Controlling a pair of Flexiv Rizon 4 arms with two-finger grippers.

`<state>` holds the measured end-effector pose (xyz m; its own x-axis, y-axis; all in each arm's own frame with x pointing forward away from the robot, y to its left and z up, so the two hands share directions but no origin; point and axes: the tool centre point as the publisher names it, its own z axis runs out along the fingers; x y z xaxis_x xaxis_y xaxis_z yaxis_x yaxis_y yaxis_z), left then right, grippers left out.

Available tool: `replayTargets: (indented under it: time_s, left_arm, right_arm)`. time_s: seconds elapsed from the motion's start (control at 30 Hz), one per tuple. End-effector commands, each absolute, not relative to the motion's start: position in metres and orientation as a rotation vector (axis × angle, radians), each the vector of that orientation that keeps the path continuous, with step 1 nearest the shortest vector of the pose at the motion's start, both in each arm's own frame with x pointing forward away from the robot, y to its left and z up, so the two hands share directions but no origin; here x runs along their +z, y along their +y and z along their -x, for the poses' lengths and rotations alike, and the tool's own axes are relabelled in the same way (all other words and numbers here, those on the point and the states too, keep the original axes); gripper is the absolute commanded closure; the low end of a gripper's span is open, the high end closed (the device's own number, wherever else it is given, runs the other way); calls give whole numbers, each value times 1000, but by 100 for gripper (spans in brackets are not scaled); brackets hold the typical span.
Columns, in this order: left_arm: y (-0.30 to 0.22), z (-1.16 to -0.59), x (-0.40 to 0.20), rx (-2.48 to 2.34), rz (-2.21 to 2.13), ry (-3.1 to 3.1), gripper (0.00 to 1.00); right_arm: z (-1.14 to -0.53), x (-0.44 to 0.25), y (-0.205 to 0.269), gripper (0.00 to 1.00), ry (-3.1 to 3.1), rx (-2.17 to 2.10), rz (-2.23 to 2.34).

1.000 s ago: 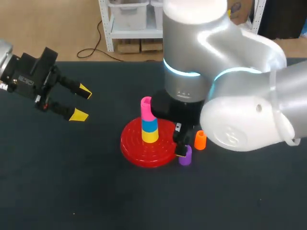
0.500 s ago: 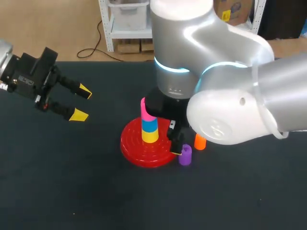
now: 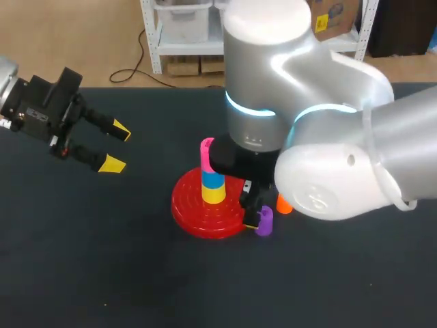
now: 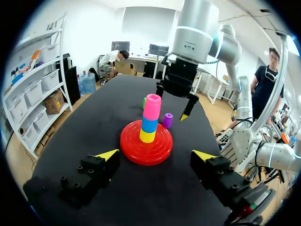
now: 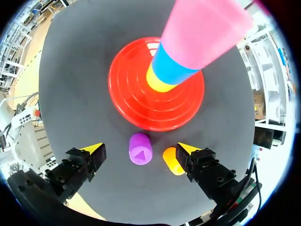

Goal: Pick up and stack the cylinders on the red base in this order: pink,purple,orange,green

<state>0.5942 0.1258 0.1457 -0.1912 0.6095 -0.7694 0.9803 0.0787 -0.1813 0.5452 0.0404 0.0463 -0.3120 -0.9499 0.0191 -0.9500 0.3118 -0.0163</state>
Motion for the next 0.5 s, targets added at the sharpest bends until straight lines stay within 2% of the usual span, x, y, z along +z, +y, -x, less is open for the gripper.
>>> replayTargets:
  time_s: [0.03,0.33,0.43,0.47,0.5]
  left_arm:
    - [126,-595,145,-959,-1569,1853,0]
    - [126,-595,145,-959,-1569,1853,0]
    - [126,-595,145,-959,-1569,1853,0]
    - [126,-595,145,-959,-1569,1853,0]
    - [126,-595,145,-959,-1569,1853,0]
  right_arm:
    - [-541,39,38,0,-2550,36,-1846]
    - [-542,32,38,1,-2547,-11,-1838]
    - [-543,30,37,9,-2549,-16,-1835]
    - [-544,30,37,19,-2549,-17,-1833]
    - [-544,29,37,21,-2550,-19,-1830]
